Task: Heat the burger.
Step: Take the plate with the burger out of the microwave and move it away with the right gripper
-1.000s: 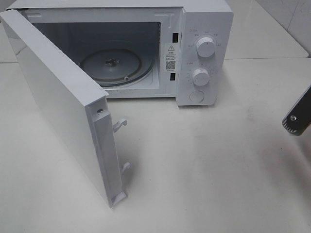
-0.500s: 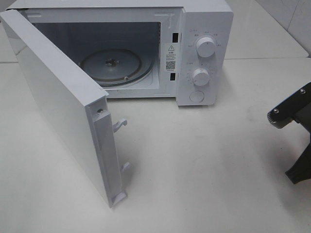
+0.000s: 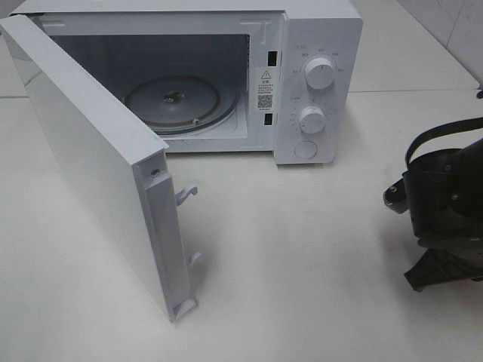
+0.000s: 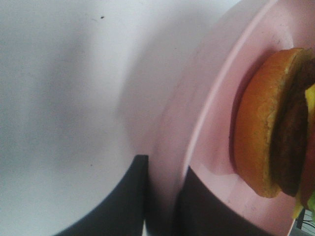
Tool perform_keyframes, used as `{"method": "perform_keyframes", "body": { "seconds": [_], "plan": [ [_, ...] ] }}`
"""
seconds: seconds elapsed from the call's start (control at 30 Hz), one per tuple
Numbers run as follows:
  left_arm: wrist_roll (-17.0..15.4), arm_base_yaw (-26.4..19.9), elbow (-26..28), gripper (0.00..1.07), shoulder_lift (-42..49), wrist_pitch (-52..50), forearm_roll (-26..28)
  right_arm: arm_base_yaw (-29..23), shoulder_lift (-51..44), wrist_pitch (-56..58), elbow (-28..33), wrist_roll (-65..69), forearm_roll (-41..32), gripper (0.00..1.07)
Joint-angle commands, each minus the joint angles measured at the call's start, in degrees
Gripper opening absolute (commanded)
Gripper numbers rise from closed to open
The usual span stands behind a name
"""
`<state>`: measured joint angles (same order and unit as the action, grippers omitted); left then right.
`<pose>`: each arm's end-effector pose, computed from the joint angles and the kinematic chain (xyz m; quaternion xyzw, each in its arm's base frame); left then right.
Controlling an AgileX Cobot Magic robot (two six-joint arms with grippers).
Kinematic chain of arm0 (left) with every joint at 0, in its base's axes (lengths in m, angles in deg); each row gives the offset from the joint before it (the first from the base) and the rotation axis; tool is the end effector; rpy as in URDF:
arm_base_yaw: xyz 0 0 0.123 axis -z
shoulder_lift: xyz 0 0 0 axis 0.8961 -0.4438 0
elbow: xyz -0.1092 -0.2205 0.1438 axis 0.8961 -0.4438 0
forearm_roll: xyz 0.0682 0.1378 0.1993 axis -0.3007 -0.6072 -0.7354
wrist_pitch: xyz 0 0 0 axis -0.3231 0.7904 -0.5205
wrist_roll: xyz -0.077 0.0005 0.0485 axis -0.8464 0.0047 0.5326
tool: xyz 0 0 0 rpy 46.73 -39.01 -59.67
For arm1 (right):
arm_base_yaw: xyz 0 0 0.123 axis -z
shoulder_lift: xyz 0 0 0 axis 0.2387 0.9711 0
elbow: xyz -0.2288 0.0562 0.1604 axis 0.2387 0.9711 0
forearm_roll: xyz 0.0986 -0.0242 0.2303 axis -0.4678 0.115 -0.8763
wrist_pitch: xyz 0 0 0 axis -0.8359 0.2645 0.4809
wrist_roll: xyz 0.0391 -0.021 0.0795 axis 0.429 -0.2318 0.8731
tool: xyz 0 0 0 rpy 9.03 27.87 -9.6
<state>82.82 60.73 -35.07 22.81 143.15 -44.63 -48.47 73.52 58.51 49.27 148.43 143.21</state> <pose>-0.0081 -0.0081 0.2824 0.0026 0.8476 -0.0214 0.5302 0.2131 0.0751 0.1158 -0.1204 0.9286 -0.3299 0.1200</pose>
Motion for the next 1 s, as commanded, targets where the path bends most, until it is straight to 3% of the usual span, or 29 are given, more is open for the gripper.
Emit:
{"method": "perform_keyframes", "body": {
  "seconds": [0.03,0.43,0.47,0.5,0.53,0.6,0.63,0.73,0.8,1.0],
  "plan": [
    [-0.3,-0.1,-0.2,0.98,1.1,0.1,0.0,0.1,4.6,3.4,-1.8,1.3,2.7,0.08],
    [-0.3,-0.1,-0.2,0.98,1.1,0.1,0.0,0.1,13.5,1.3,-4.2,4.6,3.2,0.17],
    [-0.3,-0.1,-0.2,0.98,1.1,0.1,0.0,0.1,13.8,0.8,-4.2,4.6,3.0,0.24],
    [-0.3,-0.1,-0.2,0.98,1.1,0.1,0.0,0.1,13.8,0.8,-4.2,4.6,3.0,0.24],
    [-0.3,-0.1,-0.2,0.98,1.1,0.1,0.0,0.1,13.7,0.5,-4.2,4.6,2.9,0.34],
    [-0.3,-0.1,-0.2,0.98,1.1,0.1,0.0,0.1,13.7,0.5,-4.2,4.3,2.9,0.40],
    [-0.3,-0.1,-0.2,0.98,1.1,0.1,0.0,0.1,13.5,0.4,-4.2,3.2,2.4,0.51],
    [-0.3,-0.1,-0.2,0.98,1.1,0.1,0.0,0.0,13.2,0.4,-4.2,2.4,1.8,0.55],
    [-0.3,-0.1,-0.2,0.98,1.1,0.1,0.0,-0.2,10.0,0.4,-4.2,-2.6,-1.3,0.68],
    [-0.3,-0.1,-0.2,0.98,1.1,0.1,0.0,-0.2,1.2,0.4,-4.2,-14.0,-9.4,0.73]
  ]
}}
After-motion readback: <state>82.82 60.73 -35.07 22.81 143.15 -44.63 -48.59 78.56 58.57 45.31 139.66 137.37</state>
